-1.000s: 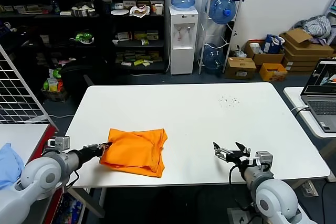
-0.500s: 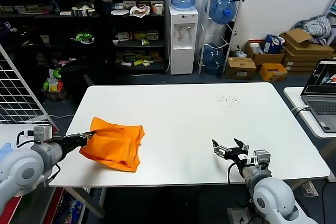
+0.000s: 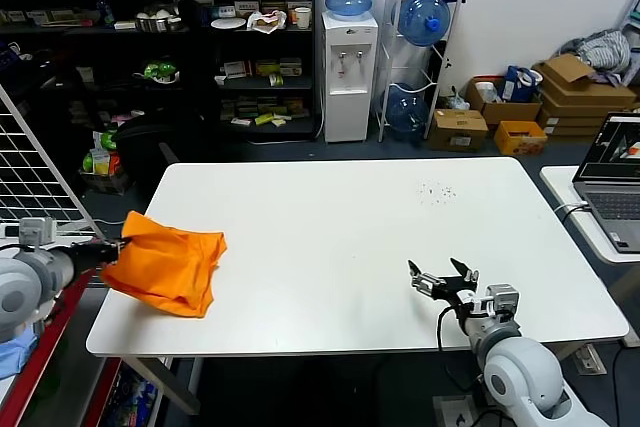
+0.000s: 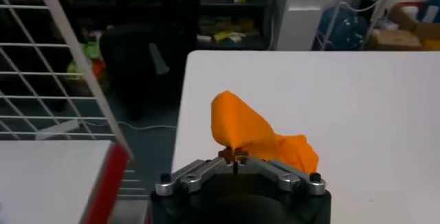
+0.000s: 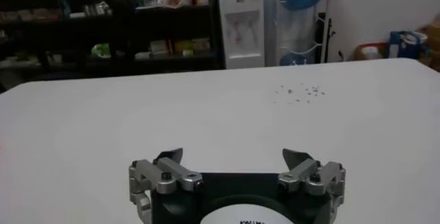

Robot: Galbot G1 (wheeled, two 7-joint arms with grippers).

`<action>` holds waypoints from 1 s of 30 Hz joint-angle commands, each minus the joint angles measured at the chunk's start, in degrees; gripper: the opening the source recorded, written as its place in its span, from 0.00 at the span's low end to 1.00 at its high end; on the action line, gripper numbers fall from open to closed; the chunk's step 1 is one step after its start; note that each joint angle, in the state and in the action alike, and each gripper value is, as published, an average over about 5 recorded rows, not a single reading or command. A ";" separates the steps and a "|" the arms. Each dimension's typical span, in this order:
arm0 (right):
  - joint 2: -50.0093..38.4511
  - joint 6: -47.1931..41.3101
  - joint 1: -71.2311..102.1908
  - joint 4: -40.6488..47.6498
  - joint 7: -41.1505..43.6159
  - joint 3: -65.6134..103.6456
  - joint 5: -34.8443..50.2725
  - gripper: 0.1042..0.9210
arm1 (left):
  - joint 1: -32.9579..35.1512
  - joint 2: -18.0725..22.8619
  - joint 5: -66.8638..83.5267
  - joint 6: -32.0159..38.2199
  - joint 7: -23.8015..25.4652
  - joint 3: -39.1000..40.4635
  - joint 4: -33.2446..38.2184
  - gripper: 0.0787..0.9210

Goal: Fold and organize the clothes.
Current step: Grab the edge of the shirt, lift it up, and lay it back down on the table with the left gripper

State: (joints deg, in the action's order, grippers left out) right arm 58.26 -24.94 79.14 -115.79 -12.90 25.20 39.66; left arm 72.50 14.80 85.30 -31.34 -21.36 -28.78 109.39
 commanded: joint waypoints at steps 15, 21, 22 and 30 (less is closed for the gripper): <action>2.33 0.18 0.40 0.14 -0.81 0.30 -2.69 1.00 | -3.69 0.21 9.88 1.77 -4.74 4.41 4.46 0.02; 4.36 -0.79 2.89 -1.69 -1.98 1.61 -4.31 1.00 | -31.40 20.25 17.58 3.65 -21.85 36.28 12.20 0.02; 4.62 -1.02 3.31 -2.07 -2.20 1.95 -4.35 1.00 | -35.04 23.79 17.93 4.21 -23.67 40.78 10.99 0.02; 5.15 -2.00 6.16 -4.39 -3.07 4.60 -4.32 1.00 | -47.66 47.86 15.03 6.61 -28.74 55.38 -3.38 0.02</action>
State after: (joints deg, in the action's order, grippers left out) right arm 62.26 -26.25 82.42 -118.03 -15.23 27.63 36.09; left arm 48.69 33.08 97.16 -27.18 -37.20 -2.09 112.62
